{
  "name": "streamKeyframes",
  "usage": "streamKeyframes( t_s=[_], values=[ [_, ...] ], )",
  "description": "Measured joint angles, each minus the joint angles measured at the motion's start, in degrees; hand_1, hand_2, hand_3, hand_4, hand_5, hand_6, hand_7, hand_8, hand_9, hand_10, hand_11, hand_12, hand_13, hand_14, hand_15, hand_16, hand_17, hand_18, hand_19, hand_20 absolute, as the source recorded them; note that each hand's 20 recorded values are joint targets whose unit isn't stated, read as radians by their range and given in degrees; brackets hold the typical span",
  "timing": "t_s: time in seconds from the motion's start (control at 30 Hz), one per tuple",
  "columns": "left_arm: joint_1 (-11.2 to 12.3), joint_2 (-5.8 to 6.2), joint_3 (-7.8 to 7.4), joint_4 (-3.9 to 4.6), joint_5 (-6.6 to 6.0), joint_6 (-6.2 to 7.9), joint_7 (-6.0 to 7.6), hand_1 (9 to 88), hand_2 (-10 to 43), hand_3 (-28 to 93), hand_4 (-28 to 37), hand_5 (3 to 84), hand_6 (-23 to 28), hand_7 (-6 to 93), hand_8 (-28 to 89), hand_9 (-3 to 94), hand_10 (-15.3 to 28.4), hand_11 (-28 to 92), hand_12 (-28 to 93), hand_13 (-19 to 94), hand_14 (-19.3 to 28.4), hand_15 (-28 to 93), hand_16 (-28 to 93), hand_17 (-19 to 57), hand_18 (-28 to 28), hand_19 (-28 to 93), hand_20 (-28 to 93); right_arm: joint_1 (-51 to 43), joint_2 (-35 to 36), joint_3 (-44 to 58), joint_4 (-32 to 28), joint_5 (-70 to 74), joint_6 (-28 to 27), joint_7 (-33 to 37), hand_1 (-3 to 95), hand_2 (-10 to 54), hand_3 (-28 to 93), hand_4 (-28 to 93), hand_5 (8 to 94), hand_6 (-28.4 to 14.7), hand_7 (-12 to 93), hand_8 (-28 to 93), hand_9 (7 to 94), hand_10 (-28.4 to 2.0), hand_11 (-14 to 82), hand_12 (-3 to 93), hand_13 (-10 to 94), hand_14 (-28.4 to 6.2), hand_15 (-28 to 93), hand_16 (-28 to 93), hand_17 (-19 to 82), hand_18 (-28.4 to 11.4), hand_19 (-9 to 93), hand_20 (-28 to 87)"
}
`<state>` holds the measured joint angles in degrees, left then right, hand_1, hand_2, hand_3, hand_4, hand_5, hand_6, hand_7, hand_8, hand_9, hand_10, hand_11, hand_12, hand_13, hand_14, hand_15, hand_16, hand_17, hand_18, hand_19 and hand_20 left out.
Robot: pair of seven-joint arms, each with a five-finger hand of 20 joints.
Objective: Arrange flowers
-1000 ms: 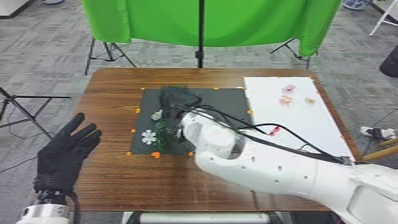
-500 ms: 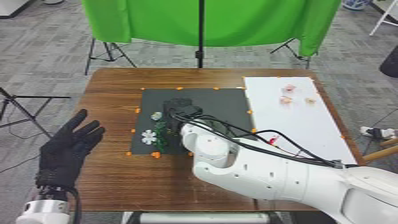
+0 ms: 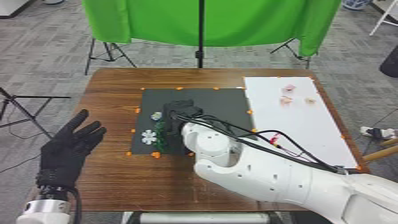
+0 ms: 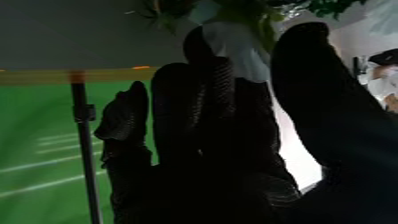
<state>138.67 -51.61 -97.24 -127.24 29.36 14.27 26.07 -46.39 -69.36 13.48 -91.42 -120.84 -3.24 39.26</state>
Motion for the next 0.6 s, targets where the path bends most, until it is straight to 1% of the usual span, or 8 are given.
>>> streamKeyframes(
  t_s=[0.13, 0.27, 0.37, 0.47, 0.53, 0.6],
  values=[
    [0.2, -0.21, -0.02, -0.05, 0.01, 0.03, -0.15, 23.2, 5.5, 83, -26.1, 36.6, 7.7, 12.8, -10, 37.1, 21.4, 17, 13, 23, 28.4, 40, -7, -10.7, 28.4, 61, -7, -0.6, 1.0, 1.2, -2.0, 0.4, -0.1, -0.1, 35.7, -9.5, 77, -28, 60.8, -1.0, 15, -13, 60.0, -15.6, 55.2, 19.0, 54, -13.2, 86, 19, 21, -24.9, 85, 55],
    [0.4, -0.98, -0.08, -0.05, 0.09, 0.02, -0.70, 23.2, 5.0, 84, -26.0, 36.6, 7.8, 12.3, -10, 35.8, 21.1, 17, 12, 22, 28.4, 40, -8, -10.8, 28.4, 61, -7, -2.5, 2.4, 5.5, -5.4, 3.2, 0.5, -0.7, 34.4, -9.5, 77, -28, 60.3, -1.1, 15, -13, 59.7, -15.8, 55.3, 18.8, 54, -13.6, 86, 19, 21, -25.0, 85, 56],
    [0.4, -1.60, -0.06, -0.05, 0.18, 0.02, -0.96, 23.0, 4.9, 84, -25.8, 36.0, 7.9, 12.4, -10, 34.5, 20.8, 18, 11, 21, 28.4, 41, -8, -11.1, 28.4, 61, -7, -4.4, 3.8, 9.4, -8.1, 6.8, 1.8, -1.3, 33.8, -9.5, 76, -28, 59.6, -1.2, 15, -12, 58.8, -16.1, 53.5, 18.0, 53, -14.0, 85, 19, 21, -24.9, 84, 56],
    [0.4, -2.00, -0.02, -0.05, 0.23, 0.00, -0.98, 23.2, 4.9, 84, -25.7, 35.6, 7.8, 11.9, -10, 33.8, 20.5, 18, 11, 21, 28.2, 41, -9, -11.0, 28.4, 61, -7, -5.5, 5.9, 11.8, -10.2, 8.1, 3.3, -2.2, 32.7, -9.5, 76, -28, 59.0, -1.0, 15, -13, 58.8, -16.0, 43.8, 15.8, 50, -13.4, 79, 15, 18, -25.2, 77, 52],
    [0.4, -2.21, -0.02, -0.04, 0.28, -0.01, -0.96, 23.5, 5.0, 83, -25.4, 35.6, 7.8, 11.4, -10, 33.7, 20.3, 18, 10, 21, 27.6, 40, -9, -10.7, 28.4, 60, -6, -5.9, 7.8, 13.2, -11.5, 9.0, 4.5, -3.2, 32.4, -9.5, 78, -28, 57.9, -0.5, 16, -13, 58.0, -15.8, 37.4, 14.5, 48, -14.1, 75, 13, 17, -25.3, 74, 49],
    [0.6, -2.21, 0.09, -0.04, 0.25, 0.02, -0.72, 23.6, 5.1, 83, -25.1, 35.5, 7.8, 11.0, -10, 33.5, 20.2, 18, 10, 21, 27.4, 40, -9, -10.6, 28.4, 60, -6, -6.0, 10.0, 14.3, -12.1, 10.3, 5.8, -4.5, 32.5, -9.5, 78, -28, 57.1, -0.1, 16, -13, 57.1, -16.1, 32.4, 14.2, 47, -14.4, 73, 12, 17, -25.2, 73, 48]
  ],
)
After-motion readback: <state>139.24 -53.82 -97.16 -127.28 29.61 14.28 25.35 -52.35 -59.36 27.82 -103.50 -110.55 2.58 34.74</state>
